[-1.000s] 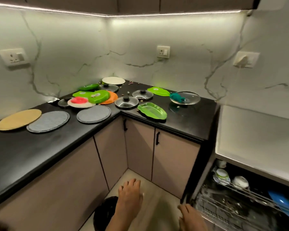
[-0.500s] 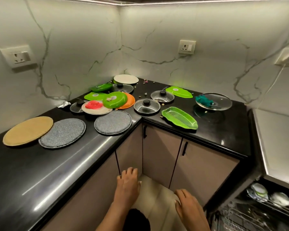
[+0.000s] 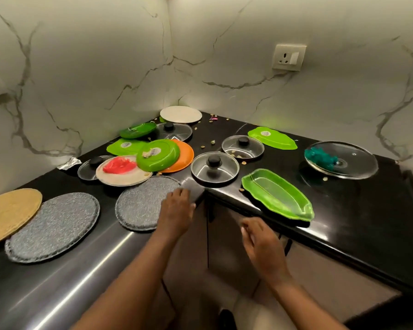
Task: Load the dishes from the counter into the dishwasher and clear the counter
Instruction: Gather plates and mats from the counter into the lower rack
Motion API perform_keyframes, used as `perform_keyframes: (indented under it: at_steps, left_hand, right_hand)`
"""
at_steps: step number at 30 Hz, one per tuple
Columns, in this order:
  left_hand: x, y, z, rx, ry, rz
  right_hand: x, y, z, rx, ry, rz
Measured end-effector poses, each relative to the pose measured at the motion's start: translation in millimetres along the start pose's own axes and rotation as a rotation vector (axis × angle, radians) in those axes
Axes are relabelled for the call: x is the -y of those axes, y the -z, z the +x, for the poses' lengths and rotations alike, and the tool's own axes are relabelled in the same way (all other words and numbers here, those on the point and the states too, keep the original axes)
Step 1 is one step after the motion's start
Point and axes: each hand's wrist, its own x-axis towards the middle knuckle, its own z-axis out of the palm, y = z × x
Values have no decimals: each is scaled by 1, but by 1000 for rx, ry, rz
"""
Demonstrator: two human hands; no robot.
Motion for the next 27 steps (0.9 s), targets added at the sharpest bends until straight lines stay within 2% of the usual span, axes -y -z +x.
perform_keyframes:
  at_steps: [7,14,21,27]
  left_hand:
    - [4,-29,186,-14,77,-50]
    - [9,-63,309,40,76,-97]
    - [12,-99,392,346,108,-13]
    - [34,-99,453,656,-21,220]
  right_hand:
    - [-49,-46,180,-39,49,138]
    - [-90,-86,291,-35,67,235]
    - [-119,-121,351,35,70,252]
    - [-137,-155,405,45,41,285]
